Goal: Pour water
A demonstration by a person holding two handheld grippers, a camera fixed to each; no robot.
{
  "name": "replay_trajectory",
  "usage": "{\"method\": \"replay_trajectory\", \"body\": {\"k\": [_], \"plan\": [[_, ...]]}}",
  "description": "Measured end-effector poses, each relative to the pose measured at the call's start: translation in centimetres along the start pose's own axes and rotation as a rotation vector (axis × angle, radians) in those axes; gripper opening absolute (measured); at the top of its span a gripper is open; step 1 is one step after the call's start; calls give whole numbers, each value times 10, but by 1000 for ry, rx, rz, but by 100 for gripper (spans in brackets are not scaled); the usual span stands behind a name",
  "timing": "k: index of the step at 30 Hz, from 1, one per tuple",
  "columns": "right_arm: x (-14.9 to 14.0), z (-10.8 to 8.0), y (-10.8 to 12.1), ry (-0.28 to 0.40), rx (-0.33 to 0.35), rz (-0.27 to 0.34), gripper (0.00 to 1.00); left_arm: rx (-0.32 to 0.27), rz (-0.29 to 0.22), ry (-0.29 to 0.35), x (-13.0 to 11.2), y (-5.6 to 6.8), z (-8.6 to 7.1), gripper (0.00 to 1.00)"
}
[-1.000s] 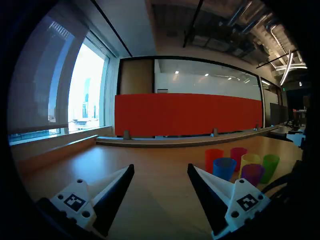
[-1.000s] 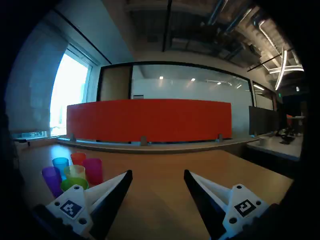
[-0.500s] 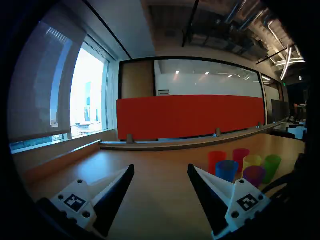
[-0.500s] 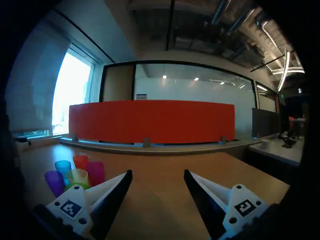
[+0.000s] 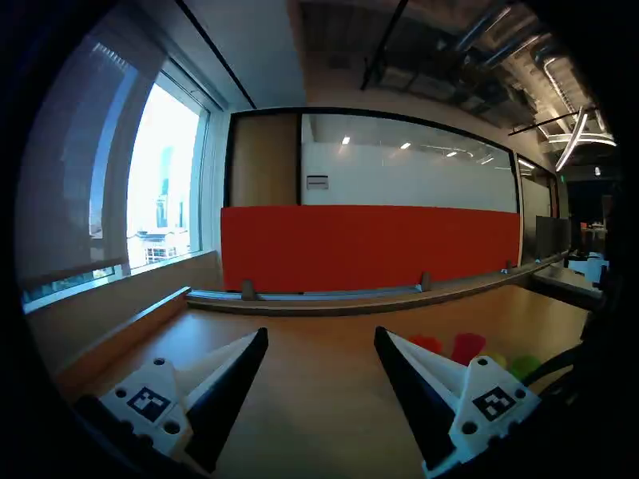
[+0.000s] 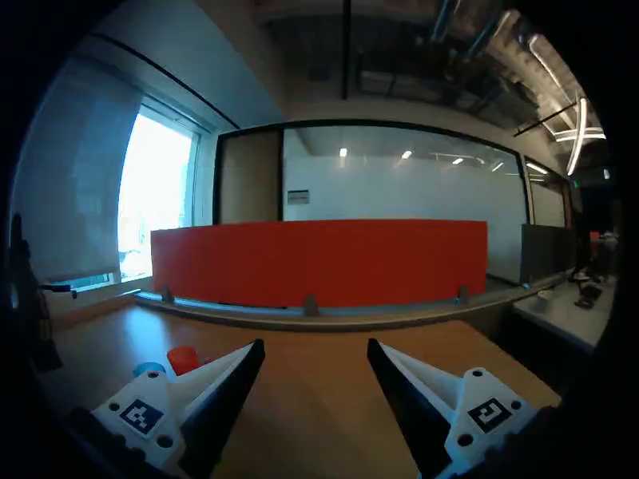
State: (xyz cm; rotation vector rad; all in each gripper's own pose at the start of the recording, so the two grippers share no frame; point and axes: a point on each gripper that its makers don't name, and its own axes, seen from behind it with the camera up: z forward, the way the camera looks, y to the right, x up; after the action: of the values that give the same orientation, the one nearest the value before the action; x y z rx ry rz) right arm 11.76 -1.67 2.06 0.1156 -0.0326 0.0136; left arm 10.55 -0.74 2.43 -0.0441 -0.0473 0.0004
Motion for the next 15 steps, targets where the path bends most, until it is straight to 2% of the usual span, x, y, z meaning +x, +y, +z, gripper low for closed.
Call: {"method": "replay_trajectory", "body": {"k": [8, 15], "plan": [[40, 8, -2, 6, 5, -33, 100, -56, -11, -11, 40, 7, 10, 99], [53, 11, -4, 4, 9, -50, 100, -97, -31, -49, 48, 14, 17, 99]]}}
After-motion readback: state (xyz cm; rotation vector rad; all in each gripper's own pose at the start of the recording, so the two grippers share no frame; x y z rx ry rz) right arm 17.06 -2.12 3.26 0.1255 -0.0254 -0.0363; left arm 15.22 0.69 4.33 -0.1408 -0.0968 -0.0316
